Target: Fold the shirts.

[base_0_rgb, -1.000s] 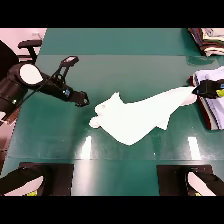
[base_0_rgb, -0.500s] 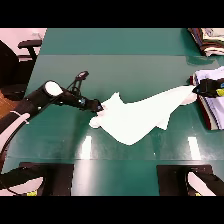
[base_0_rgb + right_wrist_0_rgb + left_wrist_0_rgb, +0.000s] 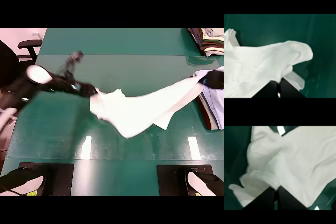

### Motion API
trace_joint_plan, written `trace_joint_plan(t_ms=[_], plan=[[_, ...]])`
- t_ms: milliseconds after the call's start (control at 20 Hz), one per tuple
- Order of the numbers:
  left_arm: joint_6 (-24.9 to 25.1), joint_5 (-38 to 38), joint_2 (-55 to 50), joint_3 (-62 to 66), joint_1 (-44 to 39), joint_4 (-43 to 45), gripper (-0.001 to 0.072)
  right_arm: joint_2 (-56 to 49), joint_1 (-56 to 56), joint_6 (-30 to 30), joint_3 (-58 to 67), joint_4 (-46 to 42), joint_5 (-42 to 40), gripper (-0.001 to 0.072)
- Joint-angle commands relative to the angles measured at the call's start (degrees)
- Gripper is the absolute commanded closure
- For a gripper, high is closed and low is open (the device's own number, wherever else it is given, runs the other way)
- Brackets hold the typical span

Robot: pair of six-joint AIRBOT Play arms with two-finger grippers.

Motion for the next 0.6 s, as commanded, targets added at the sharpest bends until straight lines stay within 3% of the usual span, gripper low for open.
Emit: trace_joint_plan(t_ms=[0,300,550], plan=[[-0.39,-1.86,10.03,12.39,5.88,2.8,0.0673,0.07,-0.02,-0.59,12.72,0.02,0.15,0.0697],[-3.52,-1.36,22.47,36.11,7.43,15.65,0.0674,0.07,-0.04,-0.57,35.63,-0.5,3.58,0.0697],[-3.48,0.96,22.29,46.42,7.43,17.38,0.0674,0.79,-0.04,0.15,40.22,-0.61,6.1,0.0698]])
